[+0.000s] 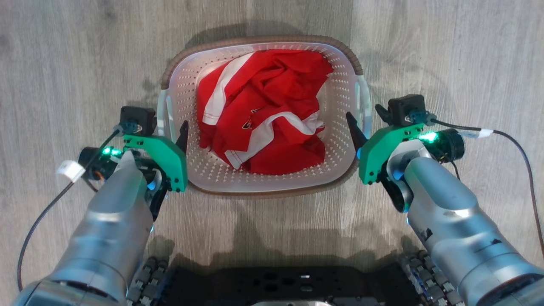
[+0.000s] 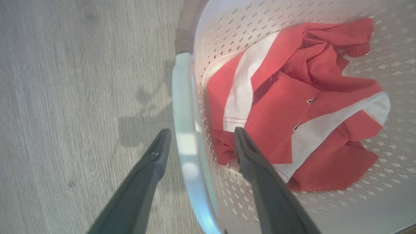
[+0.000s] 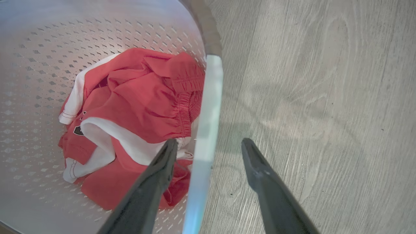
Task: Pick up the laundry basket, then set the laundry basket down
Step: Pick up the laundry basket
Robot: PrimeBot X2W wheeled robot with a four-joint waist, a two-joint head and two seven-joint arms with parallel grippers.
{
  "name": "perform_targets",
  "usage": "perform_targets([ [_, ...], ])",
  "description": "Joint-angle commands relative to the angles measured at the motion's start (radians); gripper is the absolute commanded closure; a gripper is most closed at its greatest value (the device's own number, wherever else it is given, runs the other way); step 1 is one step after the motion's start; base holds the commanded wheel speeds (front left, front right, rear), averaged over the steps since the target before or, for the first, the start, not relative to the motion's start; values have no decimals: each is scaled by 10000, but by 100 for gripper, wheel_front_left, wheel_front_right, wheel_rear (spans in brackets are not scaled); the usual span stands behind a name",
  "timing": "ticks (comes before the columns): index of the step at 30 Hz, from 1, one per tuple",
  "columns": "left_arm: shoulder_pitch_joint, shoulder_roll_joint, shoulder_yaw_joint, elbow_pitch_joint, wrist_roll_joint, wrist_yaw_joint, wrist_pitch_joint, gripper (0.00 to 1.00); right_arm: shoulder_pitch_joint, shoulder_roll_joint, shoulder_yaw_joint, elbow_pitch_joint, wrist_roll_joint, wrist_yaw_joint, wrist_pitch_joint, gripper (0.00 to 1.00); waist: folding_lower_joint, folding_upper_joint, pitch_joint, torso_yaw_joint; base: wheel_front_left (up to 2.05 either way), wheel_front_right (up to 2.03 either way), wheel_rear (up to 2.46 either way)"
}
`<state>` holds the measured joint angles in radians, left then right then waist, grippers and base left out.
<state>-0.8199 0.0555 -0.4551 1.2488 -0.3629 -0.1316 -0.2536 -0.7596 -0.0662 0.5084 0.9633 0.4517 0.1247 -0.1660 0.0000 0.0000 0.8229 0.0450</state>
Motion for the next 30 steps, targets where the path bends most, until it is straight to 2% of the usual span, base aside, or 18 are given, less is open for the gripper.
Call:
perform_targets([
  [1,121,325,88,18,-71,10,-82,0,325,160,177,-54,79,60,-114,0,0,0,18,11,0,0,0],
  [2,115,312,36,21,-106,10,-82,0,309,160,191,-51,84,60,-111,0,0,0,33,18,0,0,0],
  [3,112,295,-55,23,-126,10,-82,6,295,160,212,-56,94,60,-103,0,0,0,45,23,0,0,0],
  [4,103,283,-145,-3,-149,10,-82,52,284,160,230,-61,105,60,-95,65,0,0,56,30,0,0,0],
  [5,92,285,-178,-48,-204,10,-82,100,276,160,245,-63,115,60,-87,100,0,0,67,38,0,0,0],
  [17,66,405,-818,-185,-633,10,-82,100,241,160,317,86,342,60,88,100,0,0,42,57,0,0,0],
  [30,339,723,-2482,-502,-828,10,-82,100,432,160,1051,-149,2530,60,994,100,0,0,-561,-136,0,0,0],
])
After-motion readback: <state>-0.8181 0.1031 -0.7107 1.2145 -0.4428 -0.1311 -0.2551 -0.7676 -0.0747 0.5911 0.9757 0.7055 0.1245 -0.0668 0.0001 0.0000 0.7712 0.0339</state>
